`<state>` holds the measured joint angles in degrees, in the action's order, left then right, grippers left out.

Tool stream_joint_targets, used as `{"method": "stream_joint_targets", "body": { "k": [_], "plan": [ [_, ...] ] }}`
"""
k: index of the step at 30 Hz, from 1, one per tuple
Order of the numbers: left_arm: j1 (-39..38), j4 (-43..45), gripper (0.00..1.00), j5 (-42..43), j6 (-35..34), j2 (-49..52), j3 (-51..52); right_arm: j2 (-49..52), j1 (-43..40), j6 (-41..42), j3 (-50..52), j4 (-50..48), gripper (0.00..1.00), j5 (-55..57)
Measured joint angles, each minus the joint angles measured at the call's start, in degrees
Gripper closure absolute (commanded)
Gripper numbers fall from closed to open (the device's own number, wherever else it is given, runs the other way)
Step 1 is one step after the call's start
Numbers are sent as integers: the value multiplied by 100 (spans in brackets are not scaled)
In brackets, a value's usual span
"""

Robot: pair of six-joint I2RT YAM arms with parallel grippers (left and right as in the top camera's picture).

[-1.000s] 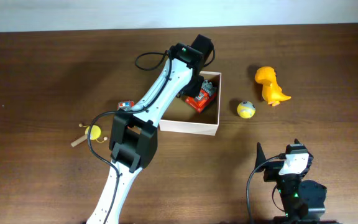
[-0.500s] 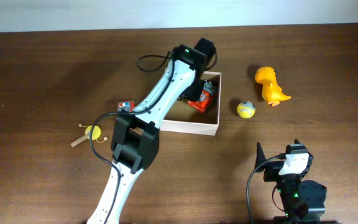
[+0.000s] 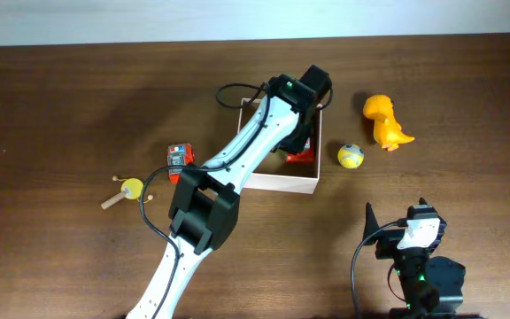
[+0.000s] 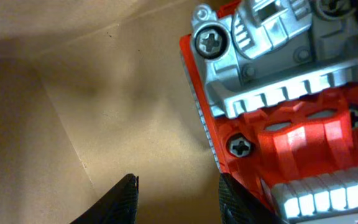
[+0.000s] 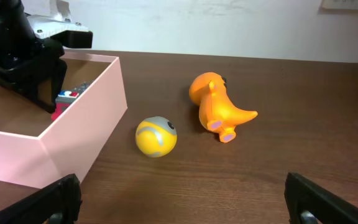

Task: Pack container
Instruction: 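Adjust the truck upright inside the box and release it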

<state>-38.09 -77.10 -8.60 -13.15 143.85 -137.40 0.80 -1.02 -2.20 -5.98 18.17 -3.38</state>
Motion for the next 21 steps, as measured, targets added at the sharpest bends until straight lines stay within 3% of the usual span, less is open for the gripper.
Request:
{"method": "stream_joint_targets", "body": {
  "k": [10,21],
  "plan": [
    [151,39,56,-227,0,0,0,0,0,-4,0,-2,1,0],
    [839,-160,56,-286,0,0,-20,0,0,0,0,-2,1,0]
  ]
}}
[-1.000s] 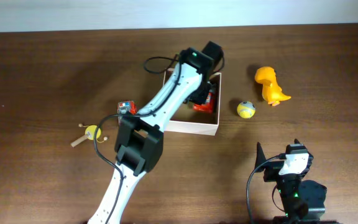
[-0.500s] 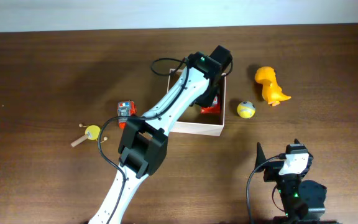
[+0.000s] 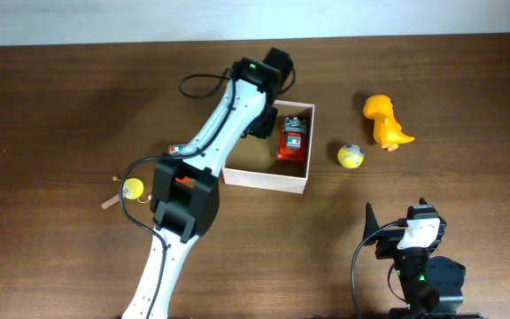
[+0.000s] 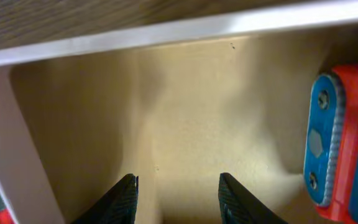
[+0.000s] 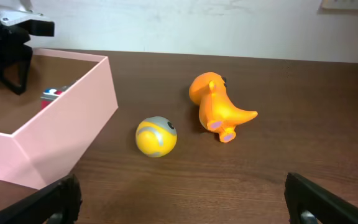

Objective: Pack container

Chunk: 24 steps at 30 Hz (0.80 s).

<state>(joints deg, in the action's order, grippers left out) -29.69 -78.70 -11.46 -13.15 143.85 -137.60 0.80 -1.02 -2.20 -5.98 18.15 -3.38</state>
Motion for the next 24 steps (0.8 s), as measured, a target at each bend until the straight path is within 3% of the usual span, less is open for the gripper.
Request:
{"method": "stream_joint_targets", "body": {
  "k": [10,24],
  "plan": [
    [37,-490,56,2,-214,0,0,0,0,-2,0,0,1,0],
    [37,-826,55,175,-1456,0,0,0,0,-2,0,0,1,0]
  ]
}}
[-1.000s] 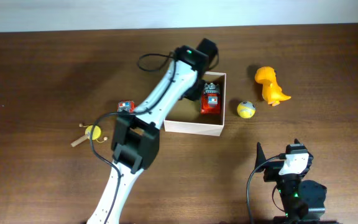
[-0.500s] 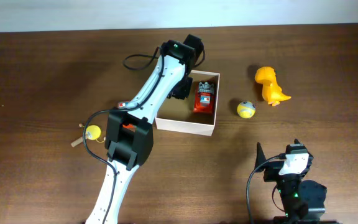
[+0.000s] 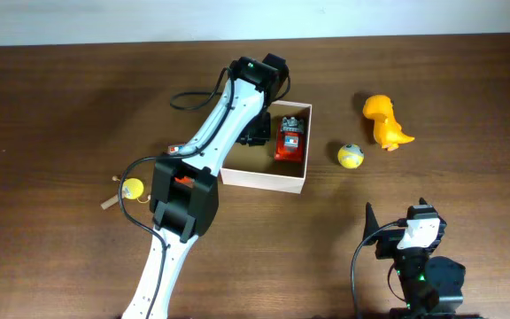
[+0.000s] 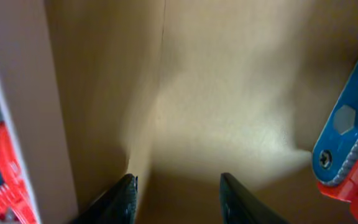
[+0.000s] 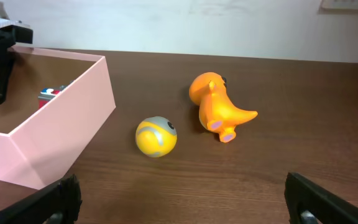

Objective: Pack container

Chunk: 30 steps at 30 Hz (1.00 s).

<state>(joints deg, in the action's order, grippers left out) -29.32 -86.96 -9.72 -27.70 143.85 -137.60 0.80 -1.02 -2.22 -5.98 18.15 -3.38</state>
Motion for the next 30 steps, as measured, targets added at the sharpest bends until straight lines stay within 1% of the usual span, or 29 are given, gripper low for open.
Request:
{"method": "stream_joint_targets", "body": {
  "k": [16,24,30],
  "plan": [
    [0,-448,55,136,-693,0,0,0,0,4,0,0,1,0],
    [4,-529,55,295,-833,0,0,0,0,2,0,2,1,0],
    [4,-892,55,448,-946,0,0,0,0,2,0,0,1,0]
  ]
}}
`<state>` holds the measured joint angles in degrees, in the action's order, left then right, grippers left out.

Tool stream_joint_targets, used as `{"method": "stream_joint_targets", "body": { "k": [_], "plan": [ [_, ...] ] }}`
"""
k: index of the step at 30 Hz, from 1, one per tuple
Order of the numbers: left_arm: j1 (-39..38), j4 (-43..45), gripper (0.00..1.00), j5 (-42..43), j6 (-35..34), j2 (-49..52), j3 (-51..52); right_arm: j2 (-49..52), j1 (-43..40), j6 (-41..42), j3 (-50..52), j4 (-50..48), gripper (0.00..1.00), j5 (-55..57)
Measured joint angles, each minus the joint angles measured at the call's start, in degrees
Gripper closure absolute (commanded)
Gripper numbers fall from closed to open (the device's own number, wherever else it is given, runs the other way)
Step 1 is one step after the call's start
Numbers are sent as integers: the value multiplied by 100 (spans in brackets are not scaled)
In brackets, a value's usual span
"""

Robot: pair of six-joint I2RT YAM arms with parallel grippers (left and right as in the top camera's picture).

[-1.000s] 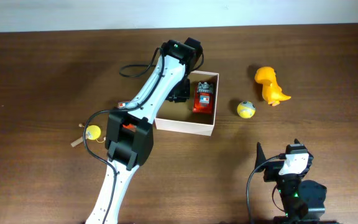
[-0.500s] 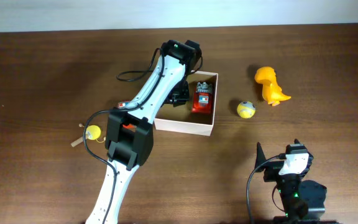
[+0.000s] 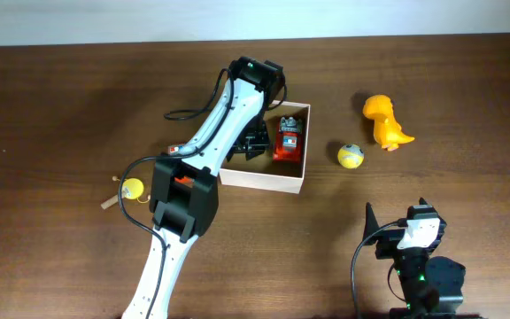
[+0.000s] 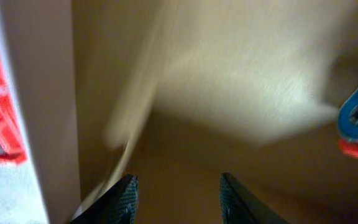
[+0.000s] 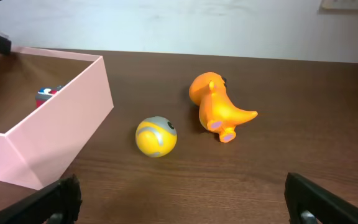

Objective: Pack container

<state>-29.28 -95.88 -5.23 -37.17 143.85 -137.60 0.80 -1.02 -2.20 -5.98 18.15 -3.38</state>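
Note:
The pale pink box (image 3: 264, 182) sits mid-table with a red and silver robot toy (image 3: 289, 139) lying in its right half. My left gripper (image 3: 251, 142) is down inside the box's left half, open and empty. In the left wrist view its fingertips (image 4: 122, 198) hover over the bare floor beside the left wall (image 4: 42, 124), with the toy's blue and red edge at right. A yellow ball (image 3: 351, 156) and an orange dinosaur (image 3: 385, 122) lie right of the box. My right gripper (image 5: 182, 202) rests open near the table's front, facing them.
A small red toy (image 3: 178, 151) lies just left of the box, partly under my left arm, and also shows past the wall as a red toy. A yellow wooden toy (image 3: 129, 189) lies farther left. The right arm's base (image 3: 419, 266) stands at front right.
My left gripper has moved toward the front of the box along its left wall, still open. The box sits slightly more to the left. The right arm has not moved.
My left gripper was first open right over the robot toy in the box's right part. Then it was at the box's far left corner, the toy lying free and the box shifted left. It has since moved down the left wall, open throughout.

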Motion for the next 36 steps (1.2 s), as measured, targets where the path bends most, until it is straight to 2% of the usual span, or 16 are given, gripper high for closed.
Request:
{"method": "stream_joint_targets", "body": {
  "k": [7,19,29,36],
  "plan": [
    [0,33,55,122,0,0,0,0,0,0,0,0,1,0],
    [87,367,55,-514,2,0,0,0,0,0,0,0,1,0],
    [299,426,55,-621,2,0,0,0,0,0,0,0,1,0],
    [251,852,56,-352,452,0,0,0,0,0,0,0,1,0]
  ]
}}
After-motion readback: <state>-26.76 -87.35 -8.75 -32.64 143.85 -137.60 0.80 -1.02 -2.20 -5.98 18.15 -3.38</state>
